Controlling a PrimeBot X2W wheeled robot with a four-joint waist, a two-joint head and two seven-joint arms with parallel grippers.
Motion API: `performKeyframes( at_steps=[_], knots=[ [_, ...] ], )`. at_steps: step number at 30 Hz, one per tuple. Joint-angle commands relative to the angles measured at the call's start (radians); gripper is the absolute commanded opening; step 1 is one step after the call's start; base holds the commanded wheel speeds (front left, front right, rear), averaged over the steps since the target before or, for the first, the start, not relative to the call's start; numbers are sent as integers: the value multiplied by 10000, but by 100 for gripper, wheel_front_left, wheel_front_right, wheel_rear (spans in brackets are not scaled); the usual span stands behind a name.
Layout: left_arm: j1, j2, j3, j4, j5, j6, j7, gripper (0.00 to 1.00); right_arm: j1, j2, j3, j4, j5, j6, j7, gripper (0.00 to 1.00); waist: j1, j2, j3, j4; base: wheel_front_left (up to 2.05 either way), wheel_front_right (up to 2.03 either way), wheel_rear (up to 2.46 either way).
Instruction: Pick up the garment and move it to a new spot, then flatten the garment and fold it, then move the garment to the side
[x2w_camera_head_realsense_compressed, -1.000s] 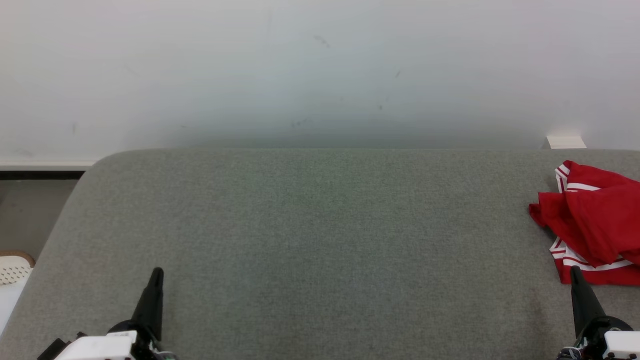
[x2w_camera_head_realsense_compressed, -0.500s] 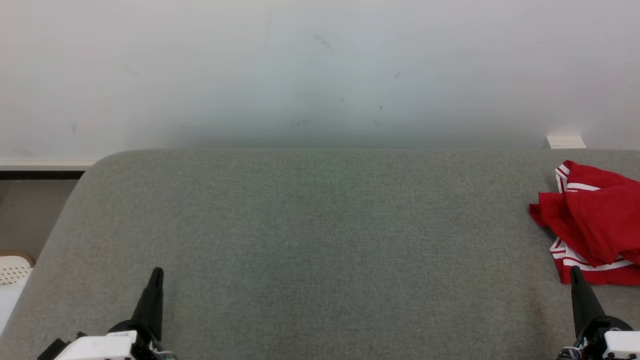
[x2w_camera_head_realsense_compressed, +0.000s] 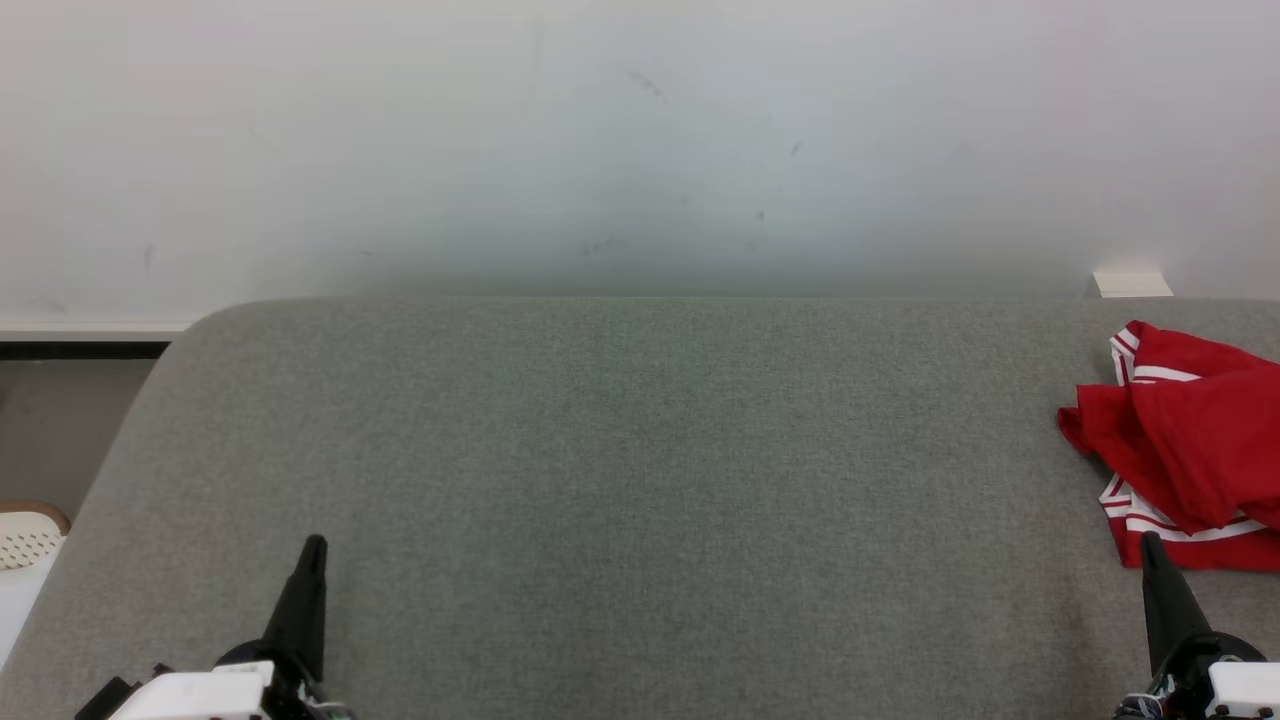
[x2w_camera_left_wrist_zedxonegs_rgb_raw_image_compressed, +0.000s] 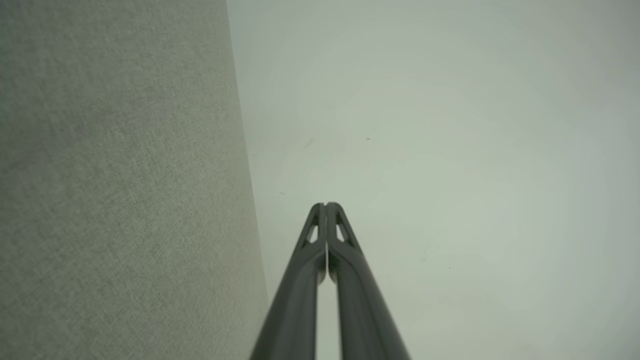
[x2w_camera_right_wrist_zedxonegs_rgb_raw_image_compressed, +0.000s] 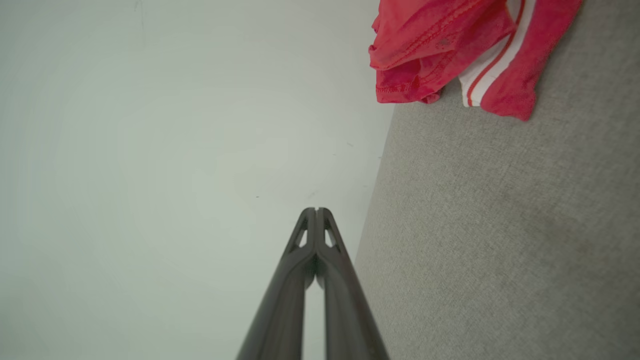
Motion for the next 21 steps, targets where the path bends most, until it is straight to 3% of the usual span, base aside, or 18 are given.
performKeyframes(
  at_steps=[1, 21],
  knots=[
    [-67, 63, 19, -30, -135, -45, 38, 0, -123, -2, -43, -50, 6, -21, 42, 0, 0, 0, 0, 0, 0, 0, 0],
    [-67, 63, 18, -30, -136, -45, 37, 0, -123, -1, -44, -50, 5, -21, 43, 0, 0, 0, 0, 0, 0, 0, 0]
  ],
)
